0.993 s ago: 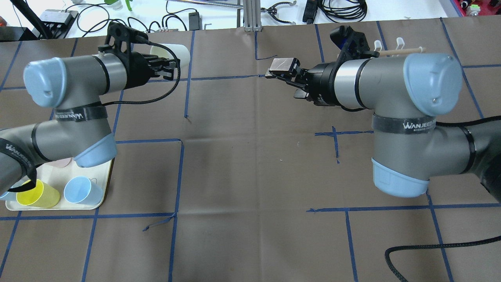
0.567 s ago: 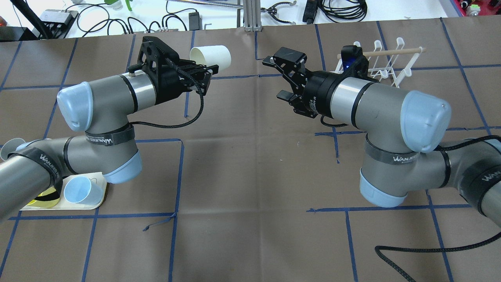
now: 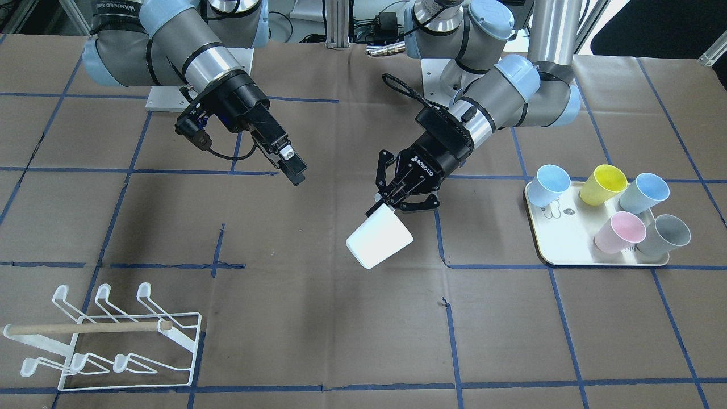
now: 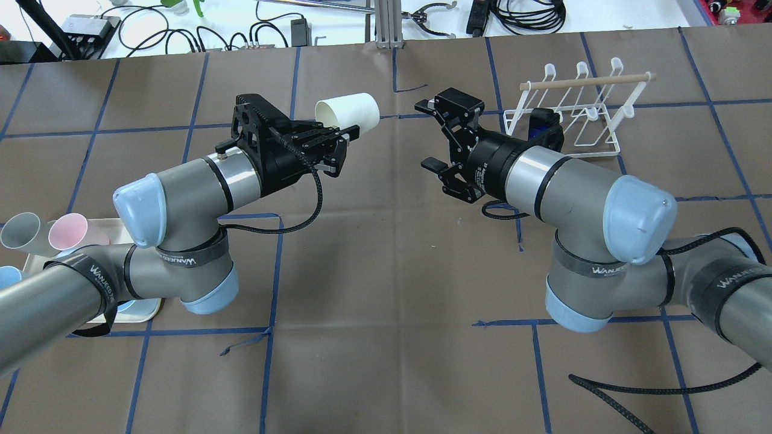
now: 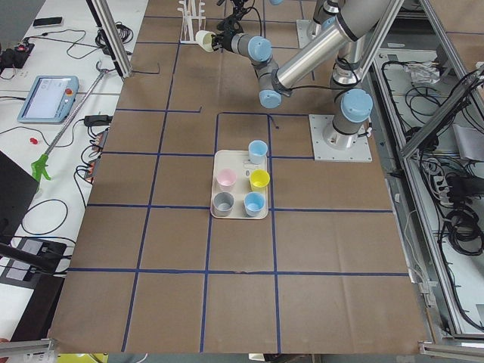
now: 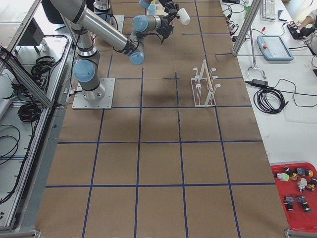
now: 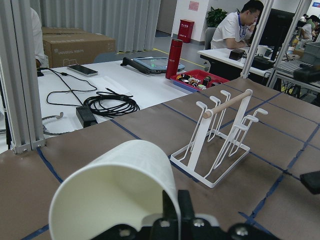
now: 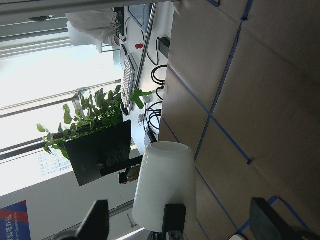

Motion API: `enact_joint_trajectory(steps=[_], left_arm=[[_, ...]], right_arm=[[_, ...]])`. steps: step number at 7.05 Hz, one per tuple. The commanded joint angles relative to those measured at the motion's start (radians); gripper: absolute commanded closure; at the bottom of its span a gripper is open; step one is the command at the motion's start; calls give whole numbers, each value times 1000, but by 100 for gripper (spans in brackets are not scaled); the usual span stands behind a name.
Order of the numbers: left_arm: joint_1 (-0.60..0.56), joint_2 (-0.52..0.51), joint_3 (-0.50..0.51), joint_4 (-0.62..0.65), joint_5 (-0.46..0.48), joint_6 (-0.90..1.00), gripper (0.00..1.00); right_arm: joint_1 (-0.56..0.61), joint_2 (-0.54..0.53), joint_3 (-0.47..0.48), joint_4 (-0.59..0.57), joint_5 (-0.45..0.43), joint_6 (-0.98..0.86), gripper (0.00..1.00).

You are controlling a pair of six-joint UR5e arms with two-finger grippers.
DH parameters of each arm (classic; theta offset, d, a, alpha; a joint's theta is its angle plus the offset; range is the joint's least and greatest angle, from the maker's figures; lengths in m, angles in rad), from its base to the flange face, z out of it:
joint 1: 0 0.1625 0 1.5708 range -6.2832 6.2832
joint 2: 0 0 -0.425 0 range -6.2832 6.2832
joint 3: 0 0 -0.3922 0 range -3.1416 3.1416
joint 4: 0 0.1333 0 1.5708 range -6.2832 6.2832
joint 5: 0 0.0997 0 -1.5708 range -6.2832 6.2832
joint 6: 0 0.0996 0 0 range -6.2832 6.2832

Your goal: Transfer IKEA cup to right arm and place on rack

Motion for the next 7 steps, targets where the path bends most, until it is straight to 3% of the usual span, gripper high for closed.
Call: enact_joint_trajectory(steps=[1,7], left_arm=[[-10,-1,7,3,5,-7,100],[-25,-2,8,1,7,-9,100]], right_arm=[[3,45,-10,1,-15,0,0],[95,186,-154,4,-27,6,1]])
